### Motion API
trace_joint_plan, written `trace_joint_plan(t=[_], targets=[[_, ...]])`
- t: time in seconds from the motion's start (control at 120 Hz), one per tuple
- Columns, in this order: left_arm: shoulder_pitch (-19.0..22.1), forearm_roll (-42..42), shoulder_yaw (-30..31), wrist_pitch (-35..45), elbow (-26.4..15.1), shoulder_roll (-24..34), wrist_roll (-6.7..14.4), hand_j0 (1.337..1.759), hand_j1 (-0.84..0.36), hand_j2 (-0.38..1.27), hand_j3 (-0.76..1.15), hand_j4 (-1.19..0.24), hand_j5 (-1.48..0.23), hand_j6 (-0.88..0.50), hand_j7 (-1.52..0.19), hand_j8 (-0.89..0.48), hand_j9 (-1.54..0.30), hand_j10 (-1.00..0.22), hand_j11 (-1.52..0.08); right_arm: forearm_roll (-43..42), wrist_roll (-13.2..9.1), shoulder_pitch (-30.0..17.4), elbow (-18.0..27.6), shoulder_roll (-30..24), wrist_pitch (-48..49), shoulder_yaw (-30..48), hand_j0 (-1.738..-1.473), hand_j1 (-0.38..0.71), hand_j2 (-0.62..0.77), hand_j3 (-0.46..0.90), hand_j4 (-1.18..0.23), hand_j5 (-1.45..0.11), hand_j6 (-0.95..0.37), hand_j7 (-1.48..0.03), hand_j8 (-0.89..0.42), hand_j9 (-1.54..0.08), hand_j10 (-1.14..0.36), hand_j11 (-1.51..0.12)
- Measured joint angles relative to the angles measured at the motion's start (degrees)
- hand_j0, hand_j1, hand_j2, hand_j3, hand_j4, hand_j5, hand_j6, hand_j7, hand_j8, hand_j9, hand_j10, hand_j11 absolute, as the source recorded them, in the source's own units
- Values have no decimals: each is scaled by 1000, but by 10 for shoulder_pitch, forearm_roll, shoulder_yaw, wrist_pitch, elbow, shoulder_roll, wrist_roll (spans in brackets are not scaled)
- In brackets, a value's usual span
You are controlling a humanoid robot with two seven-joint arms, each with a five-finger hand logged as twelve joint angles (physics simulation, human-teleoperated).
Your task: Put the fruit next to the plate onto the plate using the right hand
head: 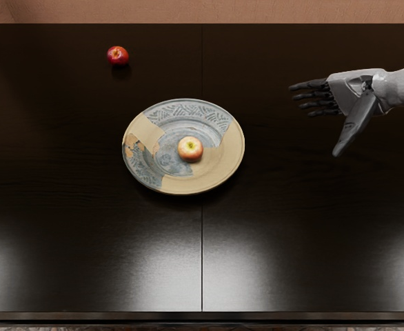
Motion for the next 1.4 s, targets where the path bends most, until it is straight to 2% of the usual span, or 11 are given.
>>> trace_joint_plan(t=[1.4], targets=[[0,0,0,0,0,0,0,1658,339,2,0,-9,-11,-9,-11,-9,-11,-9,-11,0,0,0,0,0,0,0,-1658,-349,0,0,-2,0,-2,0,-2,0,-1,0]])
